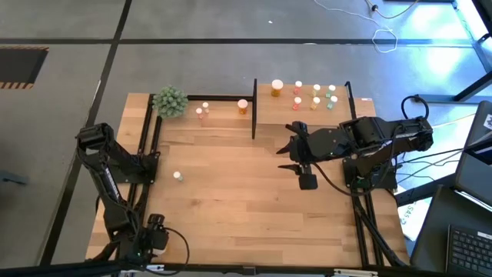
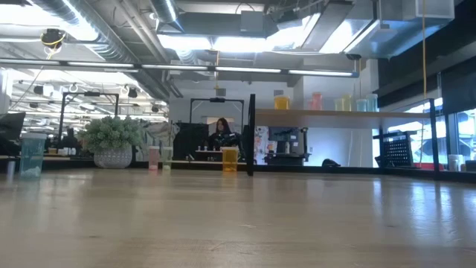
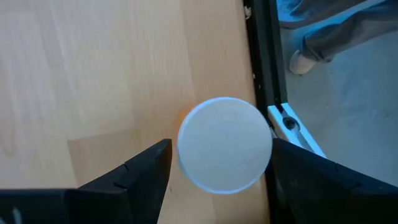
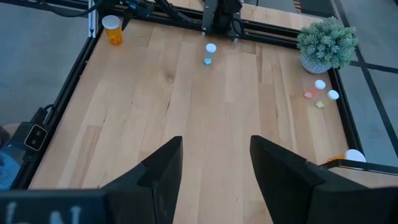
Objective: Pick and place medicine bottles onto shelf by color
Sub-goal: Put the bottom orange pill bottle on the shelf aligned with the other orange pill bottle
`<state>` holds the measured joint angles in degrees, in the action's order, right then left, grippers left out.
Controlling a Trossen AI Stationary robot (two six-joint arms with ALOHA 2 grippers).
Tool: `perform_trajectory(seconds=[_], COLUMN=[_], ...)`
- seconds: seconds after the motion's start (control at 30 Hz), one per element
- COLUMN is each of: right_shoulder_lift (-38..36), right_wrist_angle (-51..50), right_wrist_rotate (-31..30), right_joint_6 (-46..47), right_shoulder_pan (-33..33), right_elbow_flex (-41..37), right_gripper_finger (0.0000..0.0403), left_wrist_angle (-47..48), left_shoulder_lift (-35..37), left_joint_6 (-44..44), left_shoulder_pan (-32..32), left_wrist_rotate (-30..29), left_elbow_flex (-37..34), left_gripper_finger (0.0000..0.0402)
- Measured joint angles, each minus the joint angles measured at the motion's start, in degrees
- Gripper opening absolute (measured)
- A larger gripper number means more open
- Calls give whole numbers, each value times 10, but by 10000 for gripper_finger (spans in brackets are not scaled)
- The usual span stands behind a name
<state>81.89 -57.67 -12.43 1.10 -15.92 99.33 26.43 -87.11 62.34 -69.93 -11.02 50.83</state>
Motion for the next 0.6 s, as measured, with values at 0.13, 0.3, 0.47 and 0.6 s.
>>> perform_trajectory(seconds=[0.13, 0.3, 0.47, 0.6], right_shoulder_lift=[0, 0, 0, 0], right_wrist_angle=[0, 0, 0, 0], right_wrist_rotate=[0, 0, 0, 0], right_joint_6=[1, 2, 2, 2], right_shoulder_pan=[6, 13, 15, 15], right_elbow_flex=[0, 0, 0, 0], right_gripper_finger=[190, 190, 190, 190], left_wrist_angle=[11, 16, 15, 13], left_shoulder_lift=[0, 0, 0, 0], left_joint_6=[3, 6, 6, 6], left_shoulder_pan=[0, 1, 1, 3], left_wrist_rotate=[-11, -20, -32, -33], left_elbow_flex=[0, 0, 0, 0], left_gripper_finger=[268, 268, 268, 268])
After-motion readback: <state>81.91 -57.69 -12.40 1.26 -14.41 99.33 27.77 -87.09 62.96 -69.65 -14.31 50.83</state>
